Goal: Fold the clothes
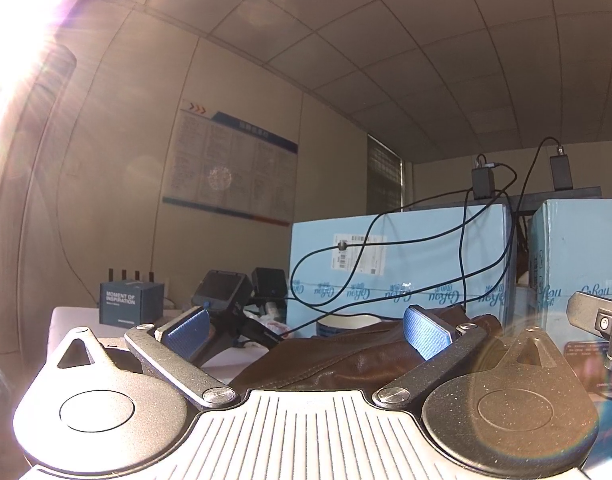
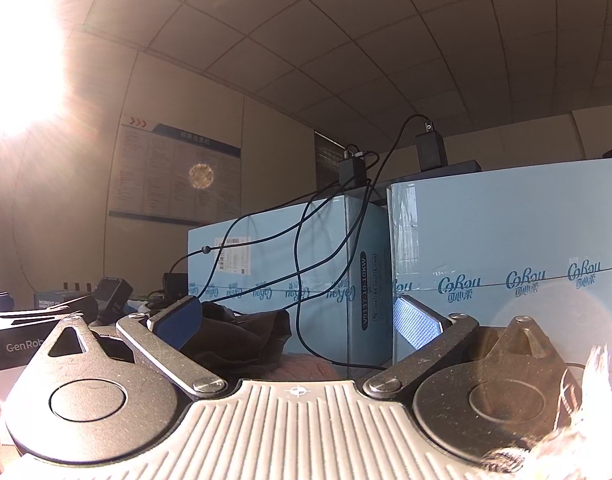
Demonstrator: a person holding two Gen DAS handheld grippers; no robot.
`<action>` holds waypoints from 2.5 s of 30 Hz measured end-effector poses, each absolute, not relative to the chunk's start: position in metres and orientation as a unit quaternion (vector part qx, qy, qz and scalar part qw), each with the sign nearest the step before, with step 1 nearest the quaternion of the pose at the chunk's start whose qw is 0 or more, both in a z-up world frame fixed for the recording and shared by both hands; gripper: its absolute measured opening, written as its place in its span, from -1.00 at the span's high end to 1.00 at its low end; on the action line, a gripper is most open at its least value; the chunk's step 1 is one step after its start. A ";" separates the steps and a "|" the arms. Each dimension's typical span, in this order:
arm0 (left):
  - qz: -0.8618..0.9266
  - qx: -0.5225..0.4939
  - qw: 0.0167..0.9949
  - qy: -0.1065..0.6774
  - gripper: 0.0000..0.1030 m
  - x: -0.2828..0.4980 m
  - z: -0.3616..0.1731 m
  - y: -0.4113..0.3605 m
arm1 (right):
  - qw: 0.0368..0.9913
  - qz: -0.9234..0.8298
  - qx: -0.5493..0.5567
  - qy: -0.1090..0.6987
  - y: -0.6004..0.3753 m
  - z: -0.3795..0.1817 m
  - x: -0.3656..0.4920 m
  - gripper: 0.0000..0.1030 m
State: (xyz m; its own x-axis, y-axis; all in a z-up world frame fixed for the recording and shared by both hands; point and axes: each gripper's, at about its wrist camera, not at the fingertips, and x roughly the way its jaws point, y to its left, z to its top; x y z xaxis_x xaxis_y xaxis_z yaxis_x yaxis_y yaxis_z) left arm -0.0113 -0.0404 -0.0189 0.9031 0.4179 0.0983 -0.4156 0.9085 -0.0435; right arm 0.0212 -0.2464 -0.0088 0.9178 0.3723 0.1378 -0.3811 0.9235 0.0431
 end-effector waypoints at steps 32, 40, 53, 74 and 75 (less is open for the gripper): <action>0.213 -0.013 0.976 -0.046 -1.00 -0.010 -0.019 -0.038 | 0.980 0.187 0.040 -0.058 -0.248 -0.009 0.022 -1.00; 0.210 -0.013 0.977 -0.041 -1.00 -0.007 -0.019 -0.038 | 0.980 0.187 0.042 -0.056 -0.249 -0.009 0.023 -1.00; 0.210 -0.012 0.977 -0.040 -1.00 -0.007 -0.020 -0.039 | 0.980 0.187 0.044 -0.054 -0.249 -0.009 0.023 -1.00; 0.211 -0.012 0.977 -0.040 -1.00 -0.006 -0.020 -0.039 | 0.980 0.188 0.043 -0.053 -0.249 -0.009 0.023 -1.00; 0.211 -0.012 0.977 -0.040 -1.00 -0.006 -0.020 -0.039 | 0.980 0.188 0.043 -0.053 -0.249 -0.010 0.022 -1.00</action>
